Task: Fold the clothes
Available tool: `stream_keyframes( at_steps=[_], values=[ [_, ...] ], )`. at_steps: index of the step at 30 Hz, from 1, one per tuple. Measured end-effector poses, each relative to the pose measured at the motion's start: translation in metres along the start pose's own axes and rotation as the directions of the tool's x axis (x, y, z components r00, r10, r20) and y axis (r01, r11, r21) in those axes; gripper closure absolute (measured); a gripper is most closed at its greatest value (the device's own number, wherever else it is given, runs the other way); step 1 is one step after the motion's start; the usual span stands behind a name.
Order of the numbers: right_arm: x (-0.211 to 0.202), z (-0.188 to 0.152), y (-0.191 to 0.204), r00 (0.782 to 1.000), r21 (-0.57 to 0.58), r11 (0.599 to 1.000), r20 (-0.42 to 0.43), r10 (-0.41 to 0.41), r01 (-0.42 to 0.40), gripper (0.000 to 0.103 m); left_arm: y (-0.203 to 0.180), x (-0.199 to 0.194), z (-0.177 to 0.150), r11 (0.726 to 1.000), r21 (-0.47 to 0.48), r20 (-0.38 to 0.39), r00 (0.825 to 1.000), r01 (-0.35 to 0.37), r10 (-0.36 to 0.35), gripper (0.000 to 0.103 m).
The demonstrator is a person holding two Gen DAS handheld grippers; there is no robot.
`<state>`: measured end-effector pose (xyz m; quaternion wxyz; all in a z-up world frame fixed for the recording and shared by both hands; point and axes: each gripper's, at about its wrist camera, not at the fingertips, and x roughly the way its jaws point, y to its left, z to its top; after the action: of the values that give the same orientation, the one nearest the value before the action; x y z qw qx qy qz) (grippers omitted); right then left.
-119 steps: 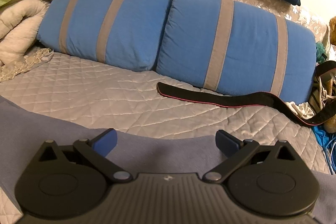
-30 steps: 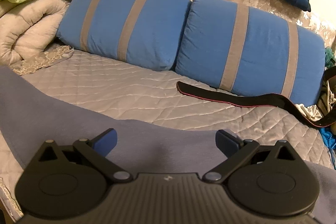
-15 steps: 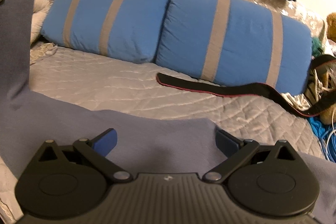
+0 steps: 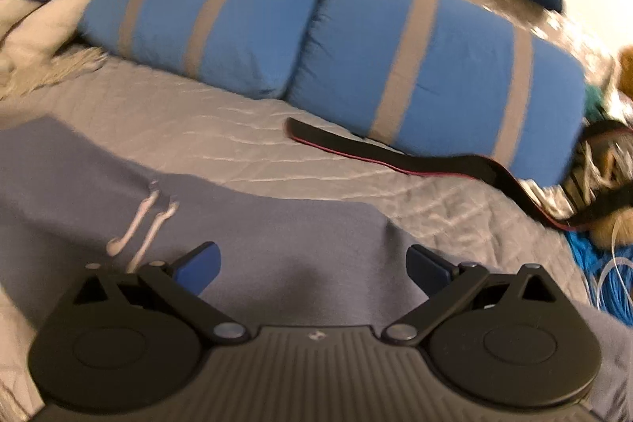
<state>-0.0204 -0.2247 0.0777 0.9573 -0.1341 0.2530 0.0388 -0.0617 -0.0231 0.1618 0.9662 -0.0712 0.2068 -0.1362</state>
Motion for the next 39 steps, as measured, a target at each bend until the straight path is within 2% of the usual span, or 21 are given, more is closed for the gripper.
stream_keyframes(
  at_steps=[4, 5, 7, 8, 10, 13, 18, 21, 25, 30, 33, 35, 36, 38, 39],
  values=[
    [-0.009, -0.002, 0.023, 0.994, -0.138, 0.987, 0.061, 0.090, -0.081, 0.000, 0.031, 0.012, -0.018, 0.992, 0.051, 0.034, 0.993, -0.119, 0.117, 0.027],
    [-0.012, -0.004, 0.030, 0.990, -0.183, 0.978, 0.077, 0.118, -0.103, 0.000, 0.037, 0.019, -0.022, 0.987, 0.040, 0.027, 0.988, -0.152, 0.151, 0.026],
    [-0.019, -0.008, 0.044, 0.979, -0.280, 0.950, 0.104, 0.175, -0.140, 0.000, 0.052, 0.030, -0.024, 0.972, -0.016, -0.034, 0.972, -0.235, 0.234, 0.026],
    [-0.022, -0.012, 0.053, 0.974, -0.341, 0.929, 0.115, 0.193, -0.144, 0.000, 0.058, 0.032, -0.022, 0.967, -0.051, -0.060, 0.968, -0.248, 0.245, 0.026],
    [-0.027, -0.019, 0.070, 0.964, -0.460, 0.876, 0.132, 0.230, -0.146, 0.000, 0.071, 0.035, -0.023, 0.967, -0.116, -0.089, 0.972, -0.225, 0.216, 0.026],
    [-0.025, -0.031, 0.091, 0.966, -0.601, 0.797, 0.163, 0.199, -0.063, 0.001, 0.082, 0.038, -0.022, 0.962, -0.161, -0.124, 0.972, -0.219, 0.201, 0.026],
    [-0.023, -0.030, 0.104, 0.970, -0.697, 0.717, 0.182, 0.164, 0.009, 0.004, 0.095, 0.037, -0.023, 0.962, -0.162, -0.144, 0.970, -0.219, 0.196, 0.026],
    [-0.022, -0.028, 0.115, 0.976, -0.775, 0.631, 0.168, 0.138, 0.044, 0.008, 0.105, 0.042, -0.025, 0.953, -0.197, -0.173, 0.964, -0.232, 0.200, 0.026],
    [-0.020, -0.028, 0.133, 0.980, -0.876, 0.476, 0.155, 0.126, 0.077, 0.013, 0.116, 0.044, -0.026, 0.935, -0.276, -0.216, 0.962, -0.225, 0.168, 0.026],
    [-0.010, -0.023, 0.147, 0.985, -0.940, 0.336, 0.114, 0.127, 0.065, 0.017, 0.117, 0.038, -0.029, 0.938, -0.265, -0.223, 0.960, -0.224, 0.167, 0.026],
    [-0.007, -0.024, 0.152, 0.988, -0.956, 0.291, 0.080, 0.130, 0.039, 0.032, 0.118, 0.035, -0.031, 0.939, -0.258, -0.224, 0.960, -0.227, 0.170, 0.026],
    [-0.006, -0.025, 0.157, 0.990, -0.962, 0.271, 0.058, 0.126, 0.022, 0.048, 0.119, 0.034, -0.031, 0.939, -0.261, -0.228, 0.959, -0.226, 0.167, 0.026],
    [-0.005, -0.026, 0.159, 0.991, -0.965, 0.262, 0.049, 0.123, 0.015, 0.052, 0.119, 0.033, -0.031, 0.939, -0.262, -0.229, 0.959, -0.225, 0.166, 0.026],
    [-0.004, -0.029, 0.163, 0.993, -0.969, 0.248, 0.022, 0.114, -0.007, 0.071, 0.119, 0.033, -0.030, 0.940, -0.261, -0.230, 0.960, -0.221, 0.162, 0.026],
    [-0.003, -0.031, 0.164, 0.994, -0.970, 0.244, 0.011, 0.111, -0.017, 0.073, 0.119, 0.033, -0.030, 0.940, -0.261, -0.230, 0.960, -0.218, 0.159, 0.026]
  ],
)
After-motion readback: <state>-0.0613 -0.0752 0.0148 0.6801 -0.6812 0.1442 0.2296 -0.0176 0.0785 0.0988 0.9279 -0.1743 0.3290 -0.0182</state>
